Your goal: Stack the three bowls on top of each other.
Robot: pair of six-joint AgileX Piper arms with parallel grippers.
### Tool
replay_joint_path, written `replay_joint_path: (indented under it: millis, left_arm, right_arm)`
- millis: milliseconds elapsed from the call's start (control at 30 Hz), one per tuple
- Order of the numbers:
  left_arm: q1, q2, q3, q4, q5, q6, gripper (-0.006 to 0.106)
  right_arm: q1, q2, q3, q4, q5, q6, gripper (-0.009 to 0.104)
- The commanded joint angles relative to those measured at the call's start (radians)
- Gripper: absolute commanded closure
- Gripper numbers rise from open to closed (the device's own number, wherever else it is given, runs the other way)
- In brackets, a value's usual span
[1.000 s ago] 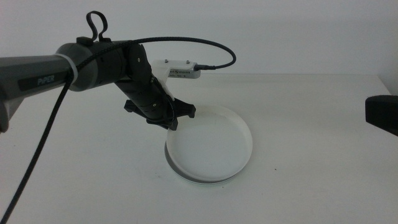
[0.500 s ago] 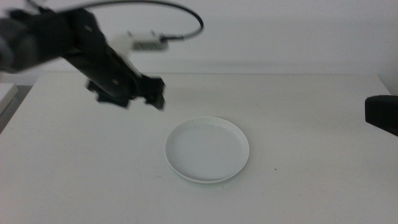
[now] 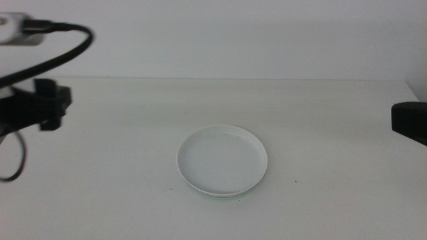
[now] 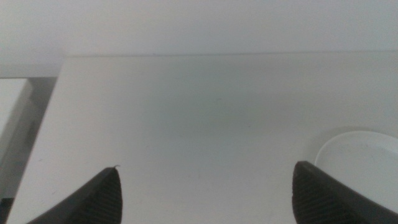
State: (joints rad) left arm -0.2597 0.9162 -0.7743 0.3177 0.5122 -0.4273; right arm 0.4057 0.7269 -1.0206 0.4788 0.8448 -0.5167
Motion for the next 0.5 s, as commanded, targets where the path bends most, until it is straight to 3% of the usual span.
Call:
replay_joint_path:
  millis: [0,467]
  left_arm:
    - [0.002,-0.064,0.025,0.030,0.019,-0.045,0.007]
    - [0.002,-0.137,0.025,0.032,0.033,-0.020,0.007]
  right_arm:
    - [-0.008,-0.004,0.004,0.001,-0.015,-0.003,0.007]
    - [-0.008,-0.004,0.004,0.001,-0.015,-0.003,0.007]
